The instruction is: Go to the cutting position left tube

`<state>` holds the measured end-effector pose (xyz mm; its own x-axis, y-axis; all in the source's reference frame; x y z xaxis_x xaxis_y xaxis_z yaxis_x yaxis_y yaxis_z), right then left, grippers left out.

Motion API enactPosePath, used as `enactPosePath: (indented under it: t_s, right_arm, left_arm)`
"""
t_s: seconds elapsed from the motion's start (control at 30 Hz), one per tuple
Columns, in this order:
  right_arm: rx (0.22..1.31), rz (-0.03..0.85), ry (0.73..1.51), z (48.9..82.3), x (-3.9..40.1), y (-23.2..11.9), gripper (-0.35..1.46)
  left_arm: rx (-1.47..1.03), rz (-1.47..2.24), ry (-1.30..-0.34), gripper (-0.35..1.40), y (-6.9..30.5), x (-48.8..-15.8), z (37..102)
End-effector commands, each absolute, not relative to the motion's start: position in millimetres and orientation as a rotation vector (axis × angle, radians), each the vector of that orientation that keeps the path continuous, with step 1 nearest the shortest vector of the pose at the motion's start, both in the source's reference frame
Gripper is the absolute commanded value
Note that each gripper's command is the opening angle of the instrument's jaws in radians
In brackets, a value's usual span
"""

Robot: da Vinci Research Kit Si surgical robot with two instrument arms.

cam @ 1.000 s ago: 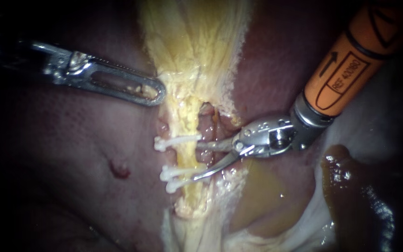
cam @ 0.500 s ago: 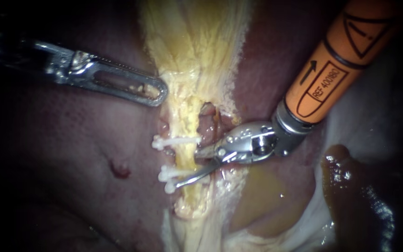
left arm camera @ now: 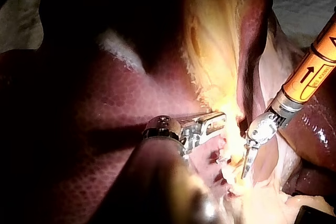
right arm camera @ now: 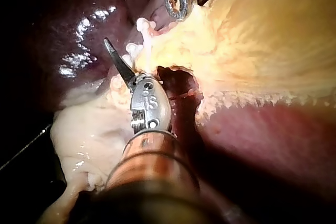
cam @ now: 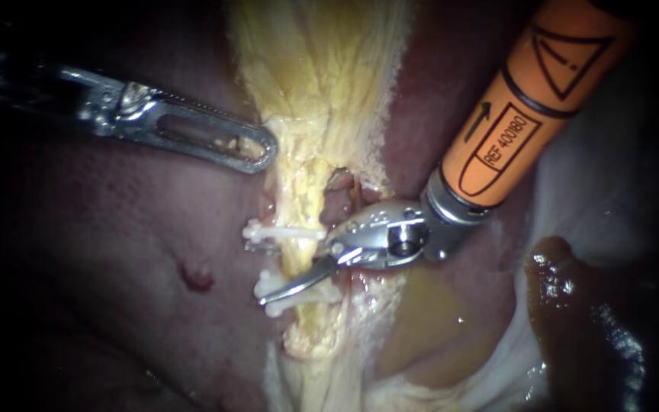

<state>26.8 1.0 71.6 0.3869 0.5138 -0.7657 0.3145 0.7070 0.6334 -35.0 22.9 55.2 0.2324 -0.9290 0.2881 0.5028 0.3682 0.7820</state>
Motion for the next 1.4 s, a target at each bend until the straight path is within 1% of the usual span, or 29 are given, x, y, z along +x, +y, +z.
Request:
enactPosePath:
  t_s: [0.03,0.5,0.57,0.73,0.9,1.07,1.2,1.4]
  right_arm:
    - [0.828,0.145,1.204,71.5,26.9,1.0,1.17]
    - [0.795,0.181,1.219,71.7,28.2,1.3,1.17]
    - [0.796,0.181,1.222,71.4,28.2,1.1,1.22]
    - [0.801,0.181,1.238,70.1,28.4,0.4,1.32]
    - [0.832,0.149,1.257,68.4,28.5,-0.7,1.32]
    - [0.846,0.142,1.274,66.7,28.8,-1.3,1.32]
    - [0.85,0.144,1.278,66.1,28.8,-1.1,1.32]
    - [0.851,0.144,1.278,66.0,28.7,-0.9,1.32]
  left_arm:
    - [0.614,-1.073,-0.84,-0.35,23.0,-34.9,55.3]
    - [0.614,-1.073,-0.84,-0.35,23.1,-35.1,55.4]
    - [0.614,-1.073,-0.84,-0.35,23.0,-35.0,55.4]
    - [0.614,-1.072,-0.84,-0.35,23.1,-34.9,55.4]
    - [0.615,-1.071,-0.84,-0.35,23.1,-34.6,55.6]
    - [0.615,-1.071,-0.84,-0.35,23.1,-34.6,55.6]
    - [0.615,-1.071,-0.84,-0.35,23.1,-34.6,55.6]
    - [0.615,-1.071,-0.84,-0.35,23.1,-34.5,55.6]
